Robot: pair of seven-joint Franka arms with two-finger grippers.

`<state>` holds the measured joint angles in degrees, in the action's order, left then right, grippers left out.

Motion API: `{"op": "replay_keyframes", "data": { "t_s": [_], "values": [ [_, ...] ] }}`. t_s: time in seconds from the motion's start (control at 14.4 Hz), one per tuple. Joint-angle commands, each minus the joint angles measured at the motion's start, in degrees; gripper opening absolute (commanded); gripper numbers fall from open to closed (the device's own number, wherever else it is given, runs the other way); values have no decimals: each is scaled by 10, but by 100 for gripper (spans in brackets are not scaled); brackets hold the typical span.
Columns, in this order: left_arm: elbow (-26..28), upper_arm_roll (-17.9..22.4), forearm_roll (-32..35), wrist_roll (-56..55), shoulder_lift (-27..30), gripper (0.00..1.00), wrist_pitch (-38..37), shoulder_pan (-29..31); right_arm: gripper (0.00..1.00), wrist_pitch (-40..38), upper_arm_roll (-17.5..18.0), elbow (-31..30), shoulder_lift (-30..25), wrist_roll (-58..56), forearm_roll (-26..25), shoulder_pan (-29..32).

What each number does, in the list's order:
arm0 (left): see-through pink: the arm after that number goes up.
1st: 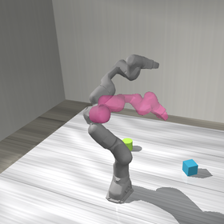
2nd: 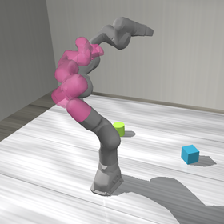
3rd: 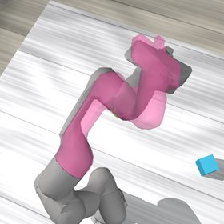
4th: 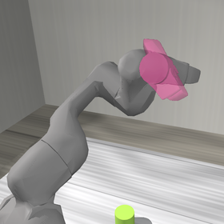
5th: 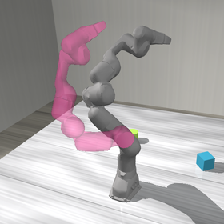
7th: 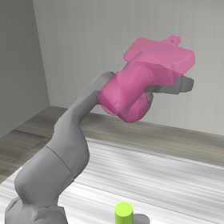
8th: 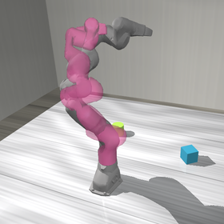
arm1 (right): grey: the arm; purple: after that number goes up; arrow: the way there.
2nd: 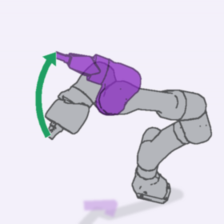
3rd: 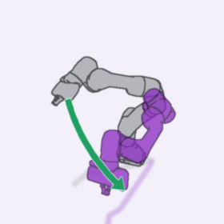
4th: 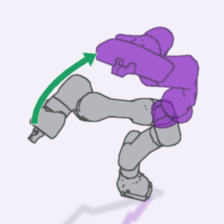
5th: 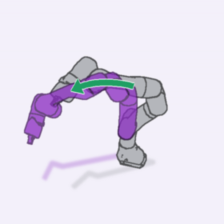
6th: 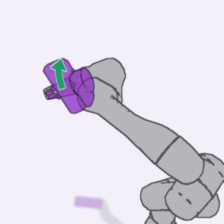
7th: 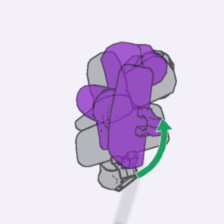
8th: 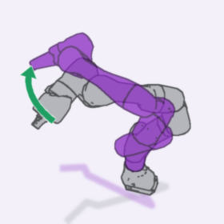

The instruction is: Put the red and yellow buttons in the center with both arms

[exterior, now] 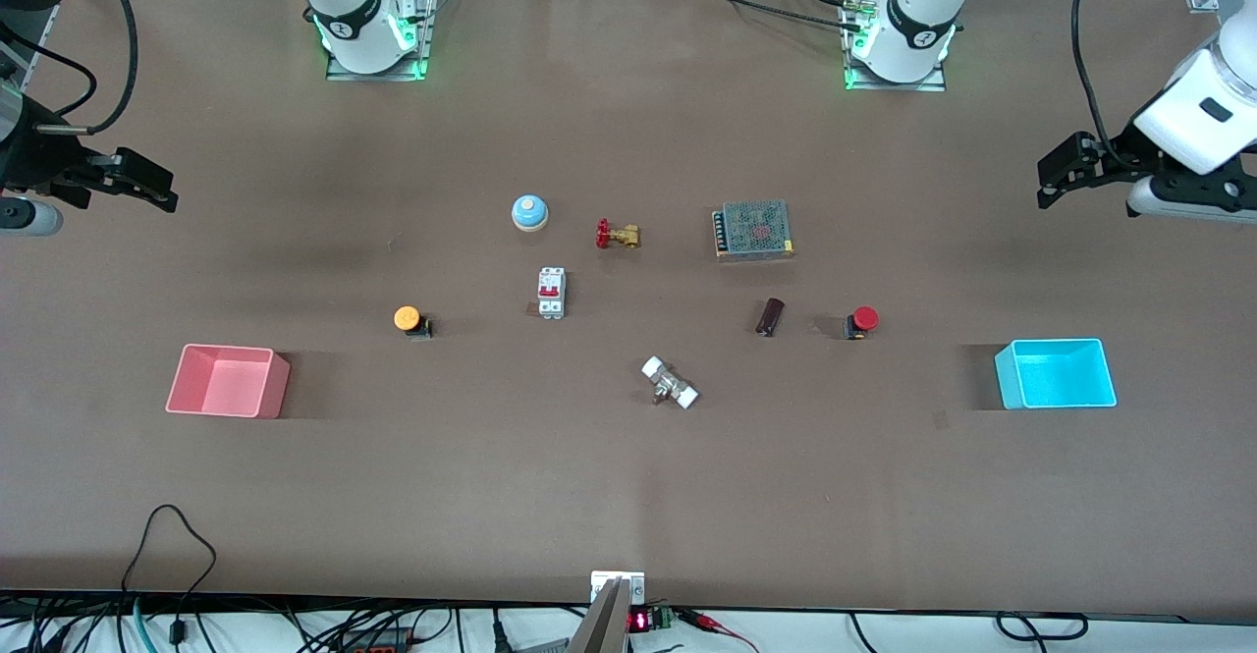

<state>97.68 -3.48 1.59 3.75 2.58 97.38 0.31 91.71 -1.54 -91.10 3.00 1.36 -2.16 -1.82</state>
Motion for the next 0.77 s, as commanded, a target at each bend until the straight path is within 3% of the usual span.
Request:
{"op": "replay_keyframes", "data": {
  "t_s": [0.0,0.7],
  "values": [
    [-9,10,10,22,-8,100,-1,-7,100,4,-1,7,6,-1,47,-1],
    [-10,4,10,21,-10,100,-1,-11,100,1,-5,8,6,-9,25,1]
  ]
}}
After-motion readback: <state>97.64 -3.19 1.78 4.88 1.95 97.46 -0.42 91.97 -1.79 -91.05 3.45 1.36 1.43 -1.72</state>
